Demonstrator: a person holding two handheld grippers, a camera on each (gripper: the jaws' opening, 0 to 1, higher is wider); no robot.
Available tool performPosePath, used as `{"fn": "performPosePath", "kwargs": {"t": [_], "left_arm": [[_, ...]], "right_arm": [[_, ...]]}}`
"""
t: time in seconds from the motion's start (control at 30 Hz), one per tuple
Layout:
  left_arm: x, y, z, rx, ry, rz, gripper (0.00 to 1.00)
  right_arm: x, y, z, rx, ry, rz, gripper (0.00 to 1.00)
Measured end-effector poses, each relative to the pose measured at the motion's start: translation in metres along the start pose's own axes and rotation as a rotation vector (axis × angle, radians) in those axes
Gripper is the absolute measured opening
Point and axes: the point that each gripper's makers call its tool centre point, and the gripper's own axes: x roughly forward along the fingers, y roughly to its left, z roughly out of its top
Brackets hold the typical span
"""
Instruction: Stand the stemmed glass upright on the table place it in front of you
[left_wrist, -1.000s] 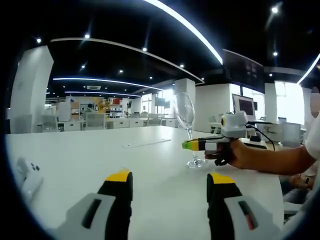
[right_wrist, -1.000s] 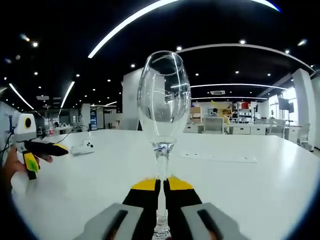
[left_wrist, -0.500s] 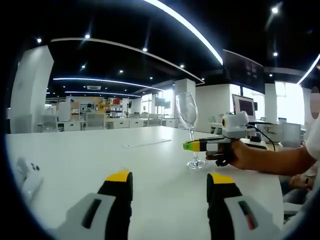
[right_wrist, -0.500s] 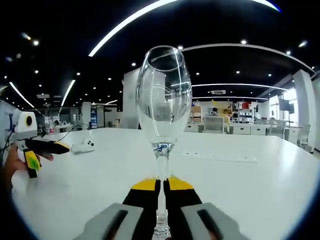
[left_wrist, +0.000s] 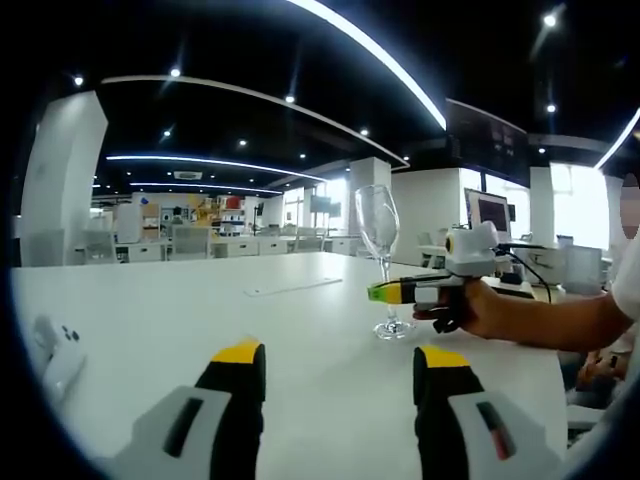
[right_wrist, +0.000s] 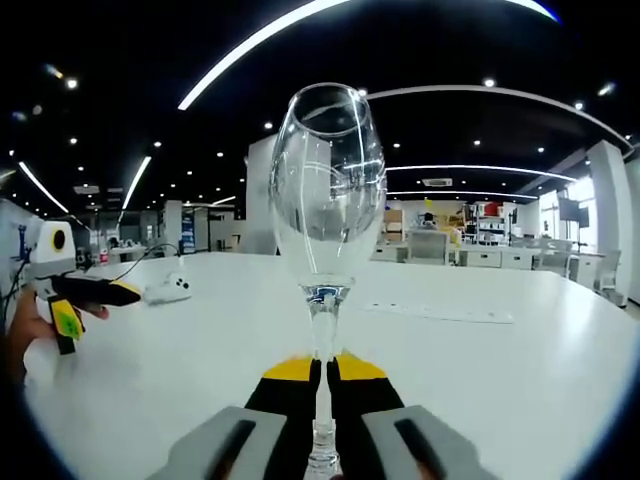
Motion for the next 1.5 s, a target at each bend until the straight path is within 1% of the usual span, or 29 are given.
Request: {"fn": "performPosePath", "kwargs": {"t": [0.33, 0.93, 1.23, 1.5], "left_arm": [[0.0, 0.0, 0.001, 0.0, -0.001, -0.001, 0.6], [0.0, -0.001, 0.0, 0.002, 0.002, -0.001, 0.59], [0.001, -0.001, -0.001, 0.003, 0.005, -0.005, 0.59], [0.001, -0.001, -0.001, 0.003, 0.008, -0.005, 0.59]], "right_arm": [[-0.003, 0.004, -0.001, 0.021, 0.003, 0.007, 0.08], [-0.009, 0.018, -0.003, 0.012, 0.02, 0.012, 0.08], [-0.007, 0.014, -0.005, 0.005, 0.026, 0.014, 0.08], [-0.007, 0.014, -0.006, -0.001, 0.028, 0.019, 0.08]]}}
